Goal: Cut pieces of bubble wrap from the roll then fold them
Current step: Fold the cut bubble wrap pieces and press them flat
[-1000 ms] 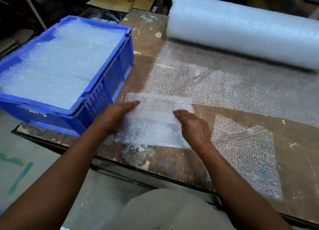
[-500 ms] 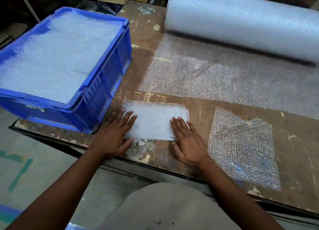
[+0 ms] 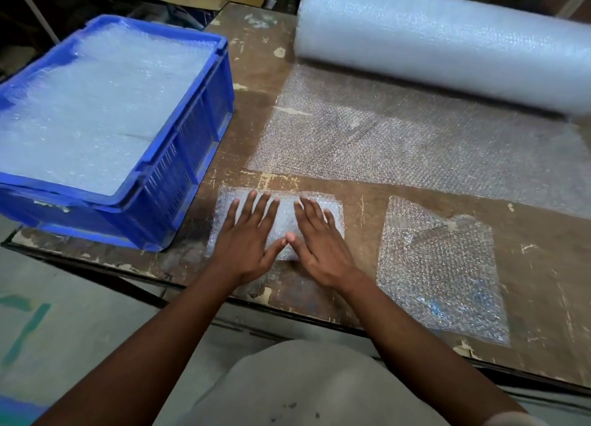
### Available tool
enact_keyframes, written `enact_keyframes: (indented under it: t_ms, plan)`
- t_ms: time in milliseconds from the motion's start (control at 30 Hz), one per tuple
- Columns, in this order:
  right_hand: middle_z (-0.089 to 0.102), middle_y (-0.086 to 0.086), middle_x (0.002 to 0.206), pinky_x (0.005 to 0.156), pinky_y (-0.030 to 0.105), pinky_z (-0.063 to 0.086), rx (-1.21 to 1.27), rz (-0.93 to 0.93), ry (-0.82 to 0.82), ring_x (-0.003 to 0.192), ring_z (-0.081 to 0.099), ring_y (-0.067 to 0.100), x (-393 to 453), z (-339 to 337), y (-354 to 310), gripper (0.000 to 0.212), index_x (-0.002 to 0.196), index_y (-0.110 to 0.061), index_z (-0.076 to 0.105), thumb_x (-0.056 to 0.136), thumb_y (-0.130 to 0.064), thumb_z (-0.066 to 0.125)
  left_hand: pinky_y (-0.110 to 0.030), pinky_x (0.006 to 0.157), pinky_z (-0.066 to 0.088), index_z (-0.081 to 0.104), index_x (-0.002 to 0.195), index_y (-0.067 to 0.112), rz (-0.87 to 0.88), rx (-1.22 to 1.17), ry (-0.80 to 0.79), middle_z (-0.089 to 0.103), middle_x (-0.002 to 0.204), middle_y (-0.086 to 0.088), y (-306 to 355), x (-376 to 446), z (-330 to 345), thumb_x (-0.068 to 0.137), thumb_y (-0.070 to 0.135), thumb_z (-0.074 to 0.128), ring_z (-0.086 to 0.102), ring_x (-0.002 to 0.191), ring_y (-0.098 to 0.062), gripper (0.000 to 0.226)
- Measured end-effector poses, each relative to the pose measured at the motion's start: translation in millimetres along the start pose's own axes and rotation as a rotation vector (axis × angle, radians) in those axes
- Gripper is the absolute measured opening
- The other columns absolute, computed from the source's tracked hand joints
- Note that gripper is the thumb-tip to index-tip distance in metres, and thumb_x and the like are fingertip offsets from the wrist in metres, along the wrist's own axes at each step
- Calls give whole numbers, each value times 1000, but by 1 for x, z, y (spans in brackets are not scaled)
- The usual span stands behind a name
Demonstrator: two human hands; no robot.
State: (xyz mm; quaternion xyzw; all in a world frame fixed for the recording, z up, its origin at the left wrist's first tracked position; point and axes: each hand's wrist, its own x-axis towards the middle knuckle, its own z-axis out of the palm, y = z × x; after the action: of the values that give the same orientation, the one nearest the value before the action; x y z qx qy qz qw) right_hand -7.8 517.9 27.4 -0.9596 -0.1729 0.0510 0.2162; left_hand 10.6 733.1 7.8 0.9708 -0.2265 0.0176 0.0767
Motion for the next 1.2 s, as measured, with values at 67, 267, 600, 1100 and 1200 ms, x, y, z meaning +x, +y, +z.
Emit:
enact_keyframes:
  t_ms: [67, 267, 600, 1100, 1200]
  plan:
    - [1, 7, 179, 131, 36, -10, 35, 23, -30, 164, -9, 17, 20, 4, -7, 85, 171, -14, 6, 105, -67, 9, -56, 132, -6, 8, 172, 11, 9, 27, -59, 7, 180, -11, 10, 22, 3, 100, 56, 9, -8, 166, -29, 84]
    - [-1, 10, 179, 132, 43, -7, -100, 87, -96, 164, -10, 20, 39, 24, 1, 112, 170, -11, 4, 88, -82, -19, -54, 131, -13, -4, 171, 13, -21, 40, -186, -7, 180, -10, 7, 36, 23, 87, 61, -1, -18, 164, -28, 96]
    - [-10, 9, 178, 133, 46, -5, -139, 221, -53, 163, -15, 22, 33, 15, 40, 95, 169, -10, -7, 102, -77, 6, -58, 132, -2, 1, 172, 15, -289, -40, -135, 1, 179, -15, -25, 30, 20, 89, 90, -1, -8, 165, -36, 111]
    - [-7, 3, 179, 132, 44, -9, 231, 305, 163, 163, -16, 17, -28, -15, 76, 84, 171, -20, 1, 108, -66, 31, -57, 133, -1, 1, 171, 8, -104, -46, 90, -5, 179, -19, 25, 41, 12, 100, 80, 26, -7, 165, -40, 104]
    - [3, 1, 179, 131, 37, -5, 237, 296, 227, 164, -4, 15, -82, -29, 103, 84, 171, -22, 18, 103, -67, 41, -56, 132, 16, 22, 169, 6, 114, -98, 103, 21, 175, -21, 72, 41, 16, 103, 64, 41, 14, 164, -41, 90]
